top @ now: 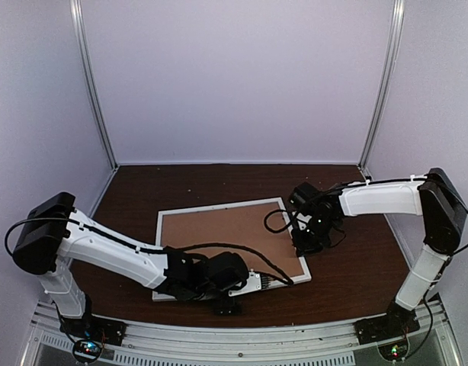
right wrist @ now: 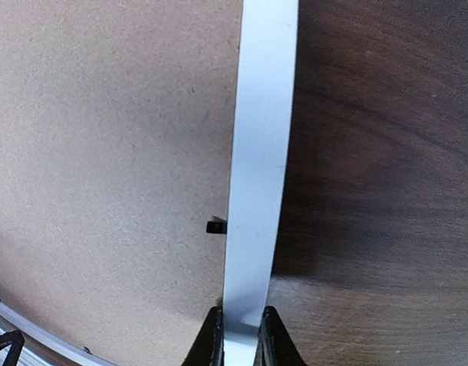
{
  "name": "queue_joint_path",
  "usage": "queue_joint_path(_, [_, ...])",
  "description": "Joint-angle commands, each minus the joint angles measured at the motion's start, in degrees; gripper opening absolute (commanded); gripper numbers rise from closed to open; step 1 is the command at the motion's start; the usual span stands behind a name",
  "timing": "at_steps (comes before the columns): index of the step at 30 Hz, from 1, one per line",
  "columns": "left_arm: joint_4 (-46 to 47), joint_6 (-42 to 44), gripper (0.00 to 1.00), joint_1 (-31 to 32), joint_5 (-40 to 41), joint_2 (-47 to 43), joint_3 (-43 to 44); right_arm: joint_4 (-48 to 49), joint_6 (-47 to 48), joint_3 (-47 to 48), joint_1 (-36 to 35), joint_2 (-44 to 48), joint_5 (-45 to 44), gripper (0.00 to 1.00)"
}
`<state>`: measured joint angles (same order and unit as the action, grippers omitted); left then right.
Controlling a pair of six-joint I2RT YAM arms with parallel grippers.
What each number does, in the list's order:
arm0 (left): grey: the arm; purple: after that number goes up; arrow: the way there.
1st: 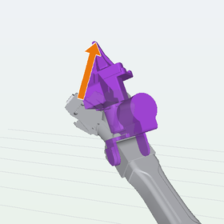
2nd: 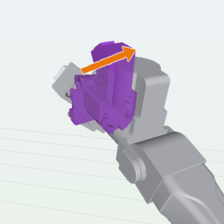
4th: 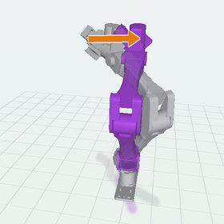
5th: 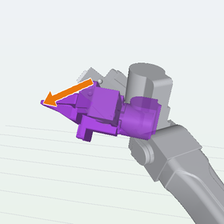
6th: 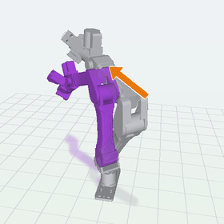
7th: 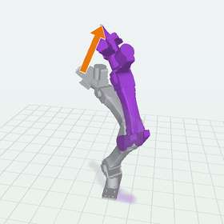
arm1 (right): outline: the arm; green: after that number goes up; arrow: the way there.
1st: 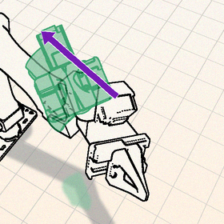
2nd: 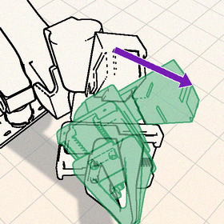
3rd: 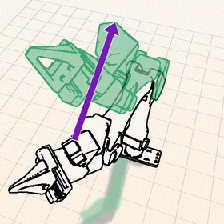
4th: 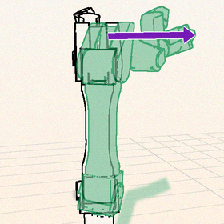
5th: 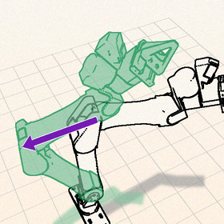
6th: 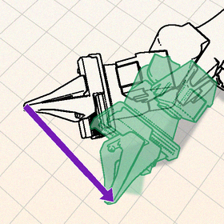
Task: Put the photo into the frame
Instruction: Pick up the photo frame from the center of the board.
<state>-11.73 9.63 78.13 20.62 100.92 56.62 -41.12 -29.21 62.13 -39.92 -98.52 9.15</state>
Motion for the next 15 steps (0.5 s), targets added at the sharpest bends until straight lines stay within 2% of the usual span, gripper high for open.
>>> queue_joint_path(1, [-0.27, 3.15, 0.98, 0.50, -0.95, 3.00, 3.50, -5.48, 3.92, 3.44, 2.27, 4.56, 2.53, 0.00])
queue_joint_path(4, [-0.36, 4.74, 0.98, 0.66, -0.07, 5.51, 5.40, -6.64, 4.88, 3.78, 3.64, 5.31, 4.57, 0.00])
queue_joint_path(12, [1.40, 8.35, 0.97, 1.31, 8.38, 12.60, 11.05, -7.55, 6.15, 3.61, 4.72, 5.32, 7.24, 0.00])
queue_joint_path(15, [1.21, 8.80, 0.93, 1.34, 9.38, 14.71, 12.51, -6.58, 5.88, 2.59, 4.74, 5.00, 7.95, 0.00])
